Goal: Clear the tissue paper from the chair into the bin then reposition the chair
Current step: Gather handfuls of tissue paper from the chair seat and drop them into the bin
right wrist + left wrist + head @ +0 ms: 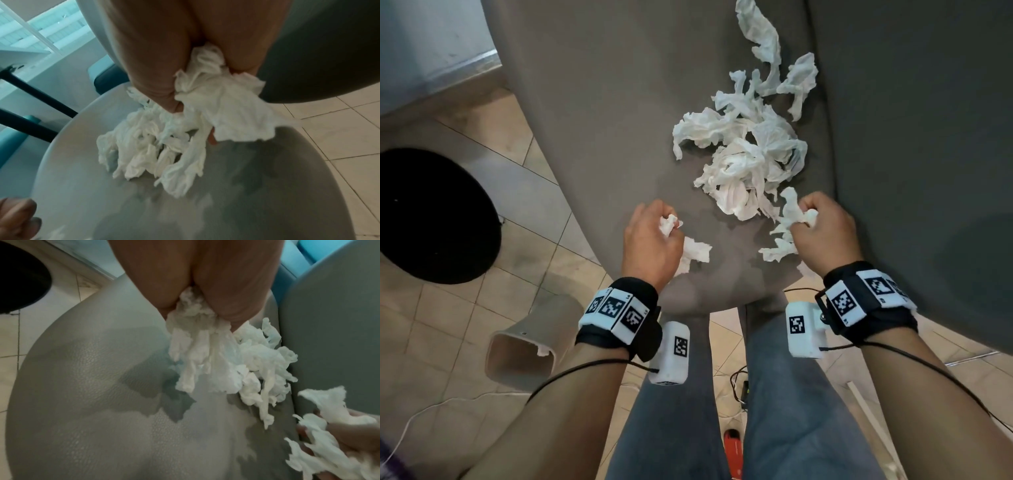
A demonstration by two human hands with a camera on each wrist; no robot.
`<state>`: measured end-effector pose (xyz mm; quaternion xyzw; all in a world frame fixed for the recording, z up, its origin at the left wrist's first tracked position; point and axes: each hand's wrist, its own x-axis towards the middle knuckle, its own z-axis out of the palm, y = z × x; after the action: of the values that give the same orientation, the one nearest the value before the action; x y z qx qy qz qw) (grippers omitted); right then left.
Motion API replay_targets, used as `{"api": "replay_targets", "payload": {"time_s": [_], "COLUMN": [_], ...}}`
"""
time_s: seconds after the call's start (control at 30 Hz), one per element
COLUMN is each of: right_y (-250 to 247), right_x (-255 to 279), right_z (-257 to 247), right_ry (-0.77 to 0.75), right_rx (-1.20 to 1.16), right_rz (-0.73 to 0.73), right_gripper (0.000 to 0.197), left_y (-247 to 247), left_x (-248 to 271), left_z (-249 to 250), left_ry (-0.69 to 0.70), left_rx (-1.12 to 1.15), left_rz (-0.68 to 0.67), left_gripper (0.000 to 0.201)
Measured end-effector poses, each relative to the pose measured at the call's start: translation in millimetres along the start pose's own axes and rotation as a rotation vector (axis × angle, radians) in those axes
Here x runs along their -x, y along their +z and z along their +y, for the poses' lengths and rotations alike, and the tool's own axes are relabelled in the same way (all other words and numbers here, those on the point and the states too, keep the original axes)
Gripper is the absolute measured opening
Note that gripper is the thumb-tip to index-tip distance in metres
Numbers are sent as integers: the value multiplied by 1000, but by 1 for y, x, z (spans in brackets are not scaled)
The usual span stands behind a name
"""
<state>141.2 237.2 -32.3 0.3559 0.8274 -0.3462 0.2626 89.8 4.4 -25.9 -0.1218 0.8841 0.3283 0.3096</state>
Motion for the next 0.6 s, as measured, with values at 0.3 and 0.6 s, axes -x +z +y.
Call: {"api": "replay_targets", "payload": {"time_s": [0.3, 0.6], "right_y": [-31, -18], "right_x": [31, 23], "right_z": [-43, -83], "right_ry": [43, -45], "right_rx": [-258, -266], "right_rz": [80, 49], "right_gripper": [25, 65], "left_y": [-44, -71], "left_x": [20, 40], "left_z": [8, -1], "left_ry": [-56, -103], "left_rx": [357, 525], "left_rz": [75, 126], "left_gripper": [23, 33]}}
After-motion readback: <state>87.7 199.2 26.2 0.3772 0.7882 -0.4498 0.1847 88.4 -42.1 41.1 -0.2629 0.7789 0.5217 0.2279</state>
